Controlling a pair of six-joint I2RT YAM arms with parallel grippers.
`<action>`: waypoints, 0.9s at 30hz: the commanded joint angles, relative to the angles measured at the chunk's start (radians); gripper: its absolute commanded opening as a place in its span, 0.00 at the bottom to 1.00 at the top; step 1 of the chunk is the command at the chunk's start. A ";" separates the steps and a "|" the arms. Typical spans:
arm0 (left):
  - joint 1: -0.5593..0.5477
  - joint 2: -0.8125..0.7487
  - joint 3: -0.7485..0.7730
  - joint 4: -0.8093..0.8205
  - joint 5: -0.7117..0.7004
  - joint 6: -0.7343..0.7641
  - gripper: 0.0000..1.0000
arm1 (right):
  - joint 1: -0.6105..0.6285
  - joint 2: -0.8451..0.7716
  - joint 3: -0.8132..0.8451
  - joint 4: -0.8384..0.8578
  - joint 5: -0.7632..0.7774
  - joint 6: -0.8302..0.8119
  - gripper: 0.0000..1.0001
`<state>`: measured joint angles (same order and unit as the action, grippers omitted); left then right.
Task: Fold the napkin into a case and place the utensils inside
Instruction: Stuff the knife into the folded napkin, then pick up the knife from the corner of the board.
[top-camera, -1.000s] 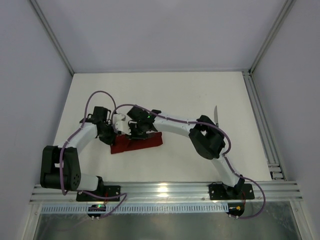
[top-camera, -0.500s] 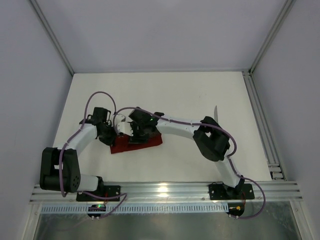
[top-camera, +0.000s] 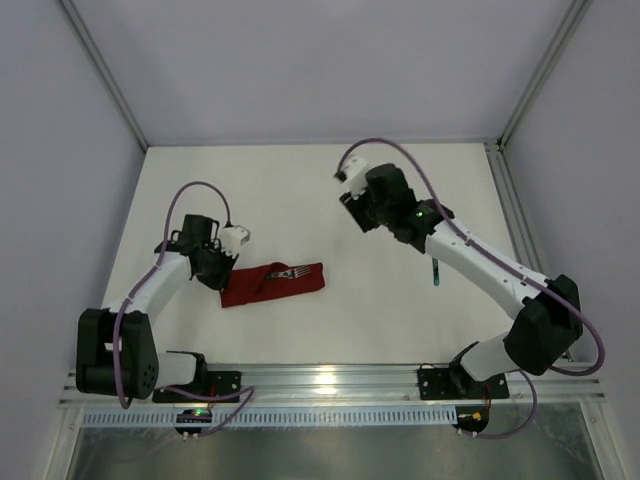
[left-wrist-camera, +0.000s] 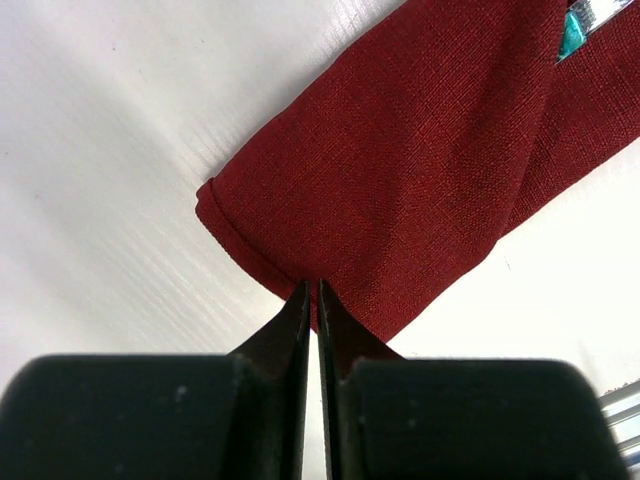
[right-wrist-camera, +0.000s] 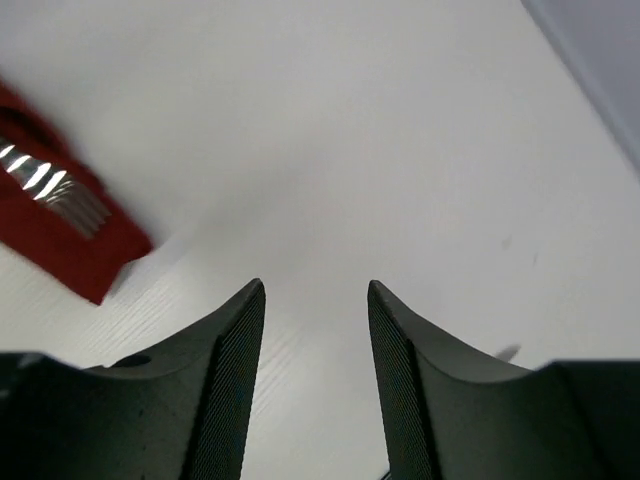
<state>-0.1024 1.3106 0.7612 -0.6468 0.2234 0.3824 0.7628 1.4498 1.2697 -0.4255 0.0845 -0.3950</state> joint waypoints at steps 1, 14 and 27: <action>0.000 -0.037 -0.003 0.009 0.004 0.016 0.07 | -0.288 0.018 -0.067 -0.050 0.176 0.486 0.49; 0.000 -0.143 -0.007 -0.025 0.007 0.006 0.20 | -0.704 0.243 -0.204 0.005 -0.047 0.633 0.61; -0.002 -0.224 0.000 -0.099 0.031 0.024 0.21 | -0.711 0.302 -0.257 0.004 0.012 0.625 0.12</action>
<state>-0.1024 1.1130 0.7448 -0.7017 0.2295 0.3950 0.0563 1.7702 1.0607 -0.3992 0.1017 0.2127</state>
